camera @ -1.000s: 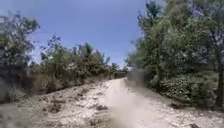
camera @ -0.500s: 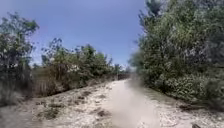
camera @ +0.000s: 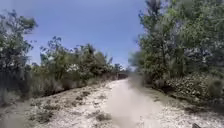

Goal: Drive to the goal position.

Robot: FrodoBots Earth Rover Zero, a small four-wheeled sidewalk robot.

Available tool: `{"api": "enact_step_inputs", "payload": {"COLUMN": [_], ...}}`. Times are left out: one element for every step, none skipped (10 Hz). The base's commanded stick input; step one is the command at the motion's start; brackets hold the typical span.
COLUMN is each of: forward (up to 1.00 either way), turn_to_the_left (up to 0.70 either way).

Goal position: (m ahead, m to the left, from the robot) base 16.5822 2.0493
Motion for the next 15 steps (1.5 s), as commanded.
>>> {"api": "enact_step_inputs", "payload": {"forward": [0.3,0.3,0.3,0.3,0.3,0.3,0.3,0.3,0.3,0.3,0.3,0.3,0.3,0.3,0.3], "turn_to_the_left": [0.0,0.0,0.0,0.09,0.53,0.33,0.0,0.0,0.0,0.0,0.0,0.0,0.0,0.0,0.0]}}
